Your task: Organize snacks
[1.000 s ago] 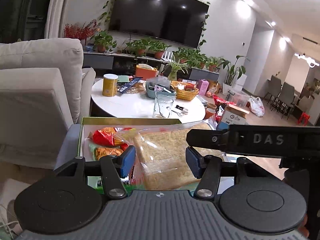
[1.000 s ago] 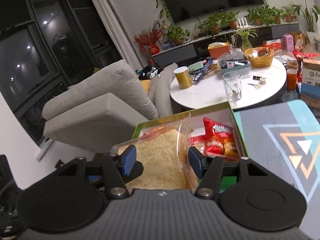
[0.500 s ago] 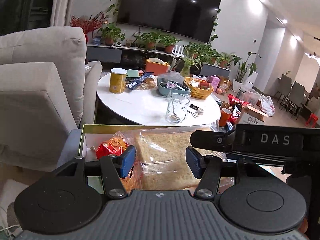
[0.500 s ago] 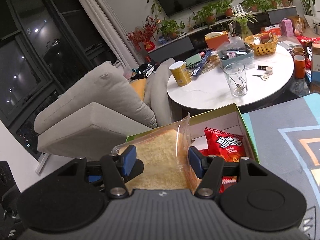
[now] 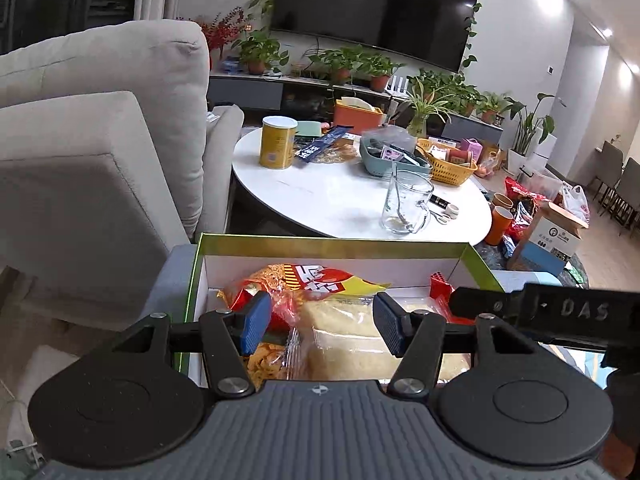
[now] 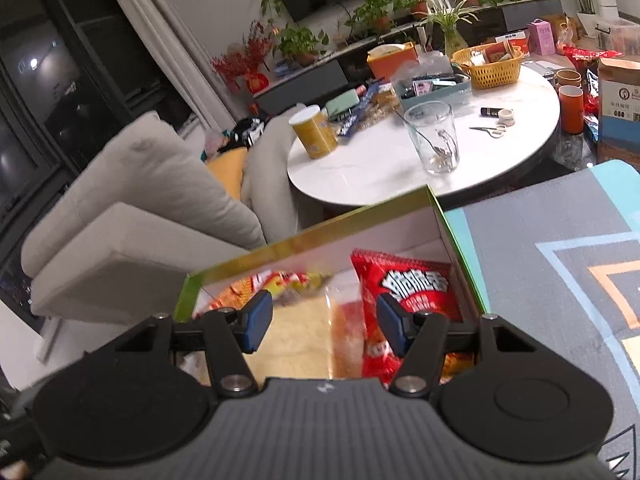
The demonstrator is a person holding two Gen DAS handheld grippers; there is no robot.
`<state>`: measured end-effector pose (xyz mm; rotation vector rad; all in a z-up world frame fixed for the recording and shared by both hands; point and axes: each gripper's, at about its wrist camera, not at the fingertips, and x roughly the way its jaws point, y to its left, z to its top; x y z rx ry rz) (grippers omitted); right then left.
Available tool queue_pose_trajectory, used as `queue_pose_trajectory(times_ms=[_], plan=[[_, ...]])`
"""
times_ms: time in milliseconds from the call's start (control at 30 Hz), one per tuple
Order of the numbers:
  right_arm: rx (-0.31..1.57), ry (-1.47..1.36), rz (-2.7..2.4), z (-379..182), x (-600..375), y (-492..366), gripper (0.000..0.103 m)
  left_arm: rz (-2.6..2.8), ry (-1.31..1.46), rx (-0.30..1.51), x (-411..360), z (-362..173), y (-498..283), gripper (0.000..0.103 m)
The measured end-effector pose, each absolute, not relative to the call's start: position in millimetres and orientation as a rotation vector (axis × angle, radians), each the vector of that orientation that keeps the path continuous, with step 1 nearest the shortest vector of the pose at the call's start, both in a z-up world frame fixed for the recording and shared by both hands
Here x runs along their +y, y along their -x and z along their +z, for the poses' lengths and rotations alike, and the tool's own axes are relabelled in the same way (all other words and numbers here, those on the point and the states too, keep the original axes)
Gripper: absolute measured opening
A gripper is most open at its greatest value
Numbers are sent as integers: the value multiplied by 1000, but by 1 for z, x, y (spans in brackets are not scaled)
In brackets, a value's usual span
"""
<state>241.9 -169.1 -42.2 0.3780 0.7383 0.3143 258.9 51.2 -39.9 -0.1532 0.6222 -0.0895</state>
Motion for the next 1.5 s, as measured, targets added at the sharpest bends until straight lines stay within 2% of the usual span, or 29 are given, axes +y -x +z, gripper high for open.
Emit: queue_pose_trajectory(times_ms=[633,933,1500], plan=[[670,-280,333,-6,-174,-181,41,-91,78,561,34,-7,-193,63],[656,-289,349,9,-184,-141,45,-100,45,503,22,14,-142,68],[610,-245,374,22,-191,-76,45,-116,21,435,17,31,-65,71]])
